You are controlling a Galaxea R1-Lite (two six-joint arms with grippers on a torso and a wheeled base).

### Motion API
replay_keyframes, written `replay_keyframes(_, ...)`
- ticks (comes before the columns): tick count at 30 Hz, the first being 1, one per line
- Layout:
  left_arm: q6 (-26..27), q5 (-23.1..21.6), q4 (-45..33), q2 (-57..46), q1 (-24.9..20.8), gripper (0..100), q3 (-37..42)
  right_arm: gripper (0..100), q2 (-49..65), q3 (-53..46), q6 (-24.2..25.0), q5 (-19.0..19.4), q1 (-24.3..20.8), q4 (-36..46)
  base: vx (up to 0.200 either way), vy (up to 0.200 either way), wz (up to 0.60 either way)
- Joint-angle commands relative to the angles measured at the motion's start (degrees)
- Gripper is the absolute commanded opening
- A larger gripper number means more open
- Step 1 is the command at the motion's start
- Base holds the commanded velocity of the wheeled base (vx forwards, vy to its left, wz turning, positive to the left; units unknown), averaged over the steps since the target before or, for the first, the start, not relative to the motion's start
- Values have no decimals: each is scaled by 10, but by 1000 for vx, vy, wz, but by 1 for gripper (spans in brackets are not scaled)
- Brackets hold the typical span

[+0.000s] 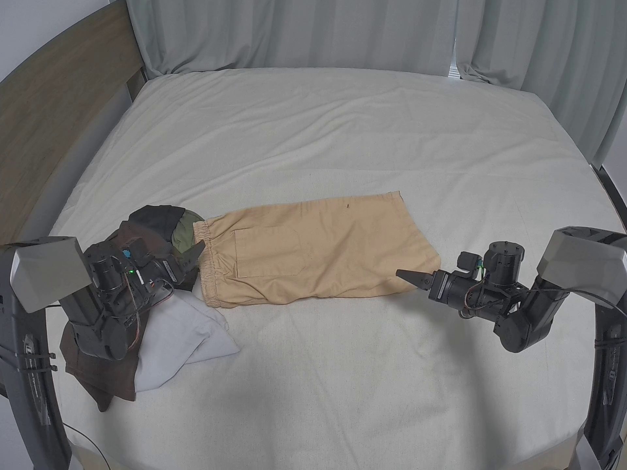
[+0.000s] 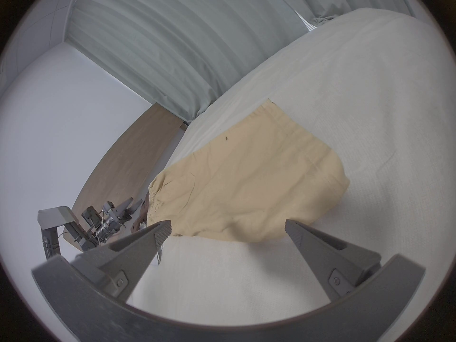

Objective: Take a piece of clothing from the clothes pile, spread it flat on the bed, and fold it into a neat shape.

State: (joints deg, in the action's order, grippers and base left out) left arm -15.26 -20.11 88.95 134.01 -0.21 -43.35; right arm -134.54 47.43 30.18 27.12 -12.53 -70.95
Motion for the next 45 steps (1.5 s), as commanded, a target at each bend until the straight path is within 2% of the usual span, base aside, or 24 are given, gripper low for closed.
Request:
replay_keyframes(1, -4, 1, 2, -45, -6, 100, 13, 100, -17, 1, 0, 0, 0, 0, 0, 0, 0)
replay_keyframes(9, -3, 1, 2, -60, -17, 100, 20, 100, -32, 3, 1, -1, -10, 14, 0, 0, 0)
replay_keyframes(12, 0, 1, 2, -63, -17, 100, 20, 100, -50, 20, 6, -15, -15, 13, 0, 0, 0)
replay_keyframes(16, 0, 1, 2, -68, -17, 100, 24, 100, -96, 54, 47, -47, -32, 2, 0, 0, 0)
replay_keyframes(23, -2, 0, 1, -82, -20, 100, 25, 100, -113, 79, 59, -52, -50, -3, 0, 0, 0)
replay_keyframes(25, -2, 0, 2, -82, -22, 100, 25, 100, -133, 111, 72, -82, -65, -10, 0, 0, 0)
replay_keyframes(29, -3, 0, 1, -81, -22, 100, 25, 100, -157, 147, 104, -110, -84, -44, 0, 0, 0)
replay_keyframes(34, -4, 0, 1, -80, -22, 100, 25, 100, -176, 183, 110, -128, -94, -52, 0, 0, 0)
replay_keyframes(45, -5, 0, 1, -77, -22, 100, 24, 100, -199, 216, 130, -143, -101, -60, 0, 0, 0)
